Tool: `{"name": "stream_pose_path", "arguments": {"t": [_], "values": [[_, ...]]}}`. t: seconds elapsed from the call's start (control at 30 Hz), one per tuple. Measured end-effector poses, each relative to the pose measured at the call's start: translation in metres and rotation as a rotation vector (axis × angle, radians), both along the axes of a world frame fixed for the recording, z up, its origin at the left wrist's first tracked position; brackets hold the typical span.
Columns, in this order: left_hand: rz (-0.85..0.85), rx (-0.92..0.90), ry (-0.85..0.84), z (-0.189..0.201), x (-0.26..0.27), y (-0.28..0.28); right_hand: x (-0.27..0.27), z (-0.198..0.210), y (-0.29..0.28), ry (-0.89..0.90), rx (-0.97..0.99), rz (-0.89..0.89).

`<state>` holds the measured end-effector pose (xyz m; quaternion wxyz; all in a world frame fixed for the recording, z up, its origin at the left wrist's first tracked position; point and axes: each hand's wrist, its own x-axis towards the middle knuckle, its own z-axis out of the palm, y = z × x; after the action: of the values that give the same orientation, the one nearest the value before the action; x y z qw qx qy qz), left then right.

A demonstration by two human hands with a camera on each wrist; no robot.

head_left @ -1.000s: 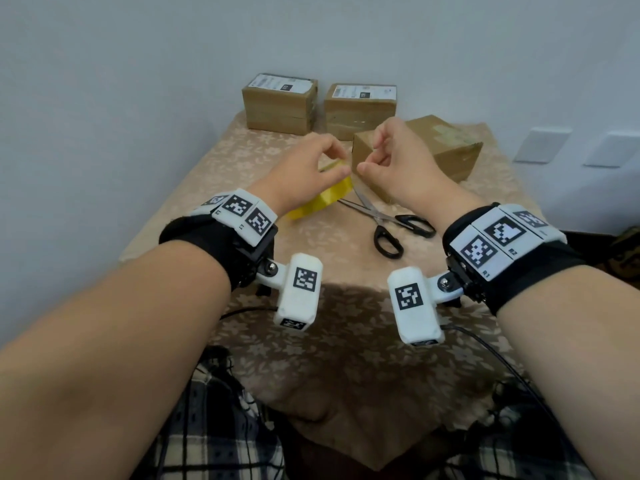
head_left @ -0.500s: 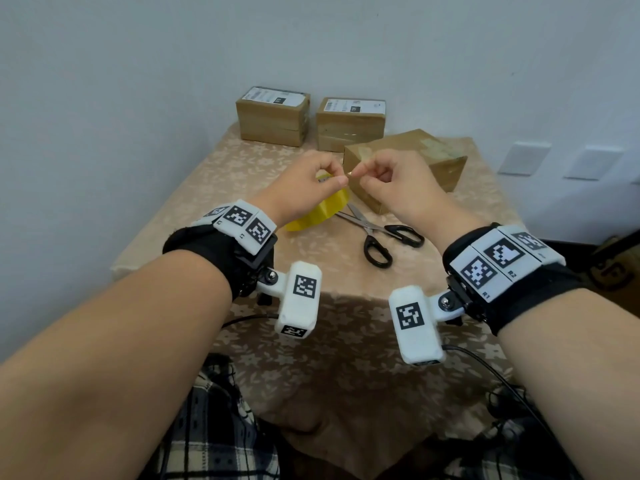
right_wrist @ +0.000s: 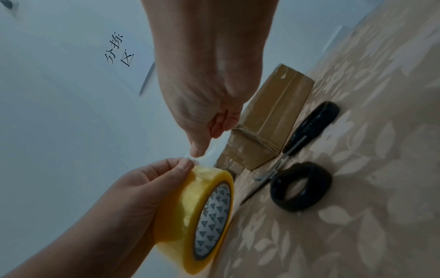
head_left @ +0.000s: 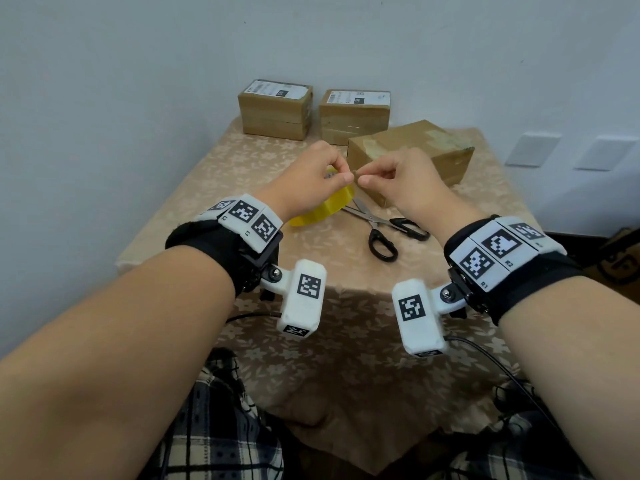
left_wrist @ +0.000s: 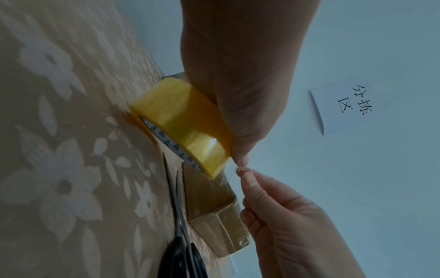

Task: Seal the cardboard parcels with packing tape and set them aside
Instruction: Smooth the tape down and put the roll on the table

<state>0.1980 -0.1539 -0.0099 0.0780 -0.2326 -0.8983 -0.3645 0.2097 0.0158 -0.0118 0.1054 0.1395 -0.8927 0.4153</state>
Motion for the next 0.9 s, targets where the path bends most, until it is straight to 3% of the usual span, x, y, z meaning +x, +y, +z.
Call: {"name": "stream_pose_path", "arguments": {"t": [0.17,0.43,0.6,0.77,0.9], "values": [[-0.027,0.01,-0.025,0.001,0.001,-0.003,0.004,0.0,0.005,-0.019,-0.158,0.035],[-0.004,-0.012,-0.088,0.004,0.003,0.001,0.006,-0.002,0.001,0.023,-0.128,0.068],[-0.015,-0.052,-0.05,0.003,0.005,0.0,0.006,-0.001,-0.003,0.037,0.012,0.056],[-0.07,-0.243,-0.009,0.004,0.007,-0.006,0.0,0.0,0.003,0.089,0.136,-0.07],[0.009,-0.301,-0.018,0.01,0.01,-0.003,-0.002,0.006,0.015,0.069,0.191,-0.107]]}}
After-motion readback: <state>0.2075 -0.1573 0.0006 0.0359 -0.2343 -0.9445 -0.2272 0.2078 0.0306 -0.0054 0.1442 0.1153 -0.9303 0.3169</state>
